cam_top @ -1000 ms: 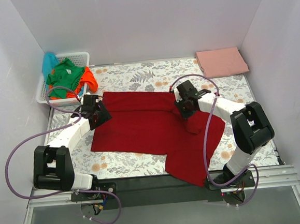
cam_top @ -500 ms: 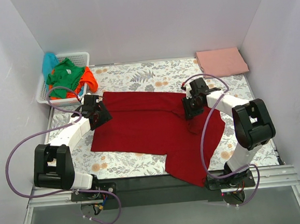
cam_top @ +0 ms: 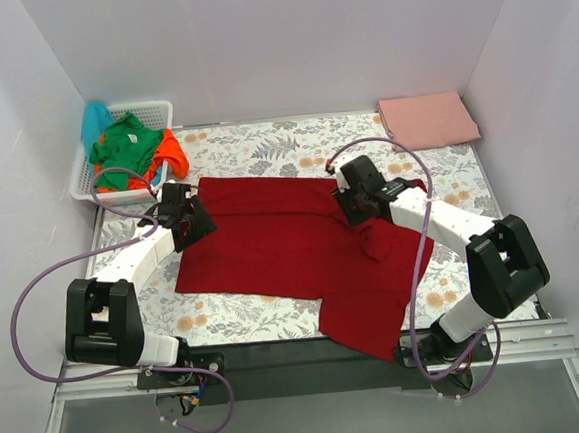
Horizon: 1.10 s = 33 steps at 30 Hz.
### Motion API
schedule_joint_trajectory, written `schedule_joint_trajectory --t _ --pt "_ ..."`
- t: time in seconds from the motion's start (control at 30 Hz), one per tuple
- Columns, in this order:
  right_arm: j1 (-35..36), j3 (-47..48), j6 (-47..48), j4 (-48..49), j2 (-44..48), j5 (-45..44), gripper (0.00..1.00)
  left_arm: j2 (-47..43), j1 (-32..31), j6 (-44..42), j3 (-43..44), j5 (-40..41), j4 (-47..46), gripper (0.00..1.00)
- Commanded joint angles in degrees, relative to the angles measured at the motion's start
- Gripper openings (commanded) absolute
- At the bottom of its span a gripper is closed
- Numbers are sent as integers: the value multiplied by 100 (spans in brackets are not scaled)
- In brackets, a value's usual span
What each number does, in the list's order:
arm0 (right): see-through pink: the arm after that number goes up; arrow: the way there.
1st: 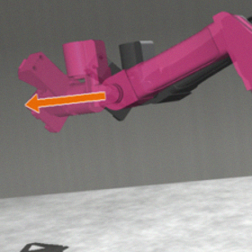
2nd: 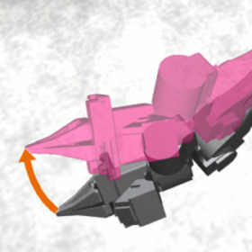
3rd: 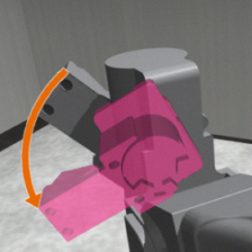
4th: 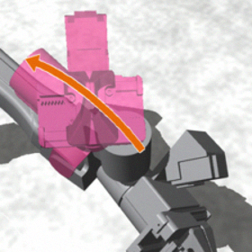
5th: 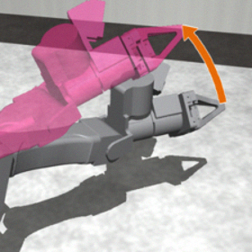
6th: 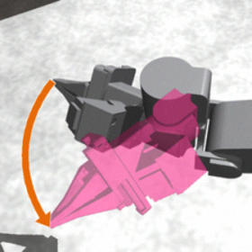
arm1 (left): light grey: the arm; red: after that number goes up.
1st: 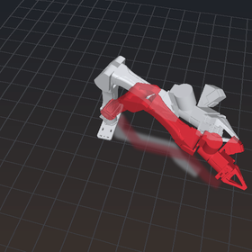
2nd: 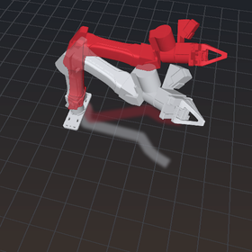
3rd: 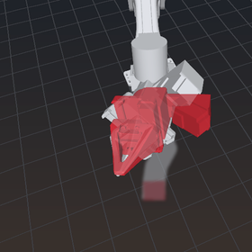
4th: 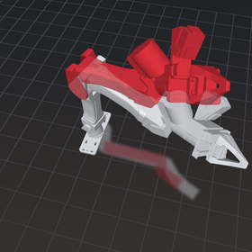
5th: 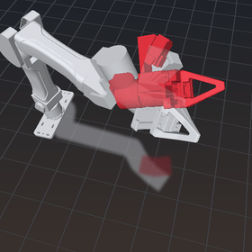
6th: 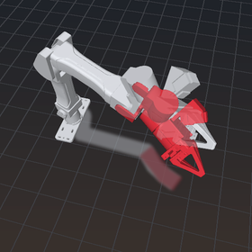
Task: Fold and stack the t-shirts
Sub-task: Fold the tshirt
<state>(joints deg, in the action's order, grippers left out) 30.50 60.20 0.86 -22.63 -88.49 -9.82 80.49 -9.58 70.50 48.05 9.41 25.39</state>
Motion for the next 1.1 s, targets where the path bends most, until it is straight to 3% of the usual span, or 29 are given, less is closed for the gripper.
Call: schedule_joint_trajectory --t 0.0,0.67,1.07 --pt "491 -9 414 171 192 -520 42 -7 -17 -45 143 -9 19 63" --pt "606 123 828 101 -1048 -1047 39 20 -26 -45 143 -18 28 63" --pt "606 158 907 110 -1127 -942 16 37 -17 -63 143 -36 37 63"
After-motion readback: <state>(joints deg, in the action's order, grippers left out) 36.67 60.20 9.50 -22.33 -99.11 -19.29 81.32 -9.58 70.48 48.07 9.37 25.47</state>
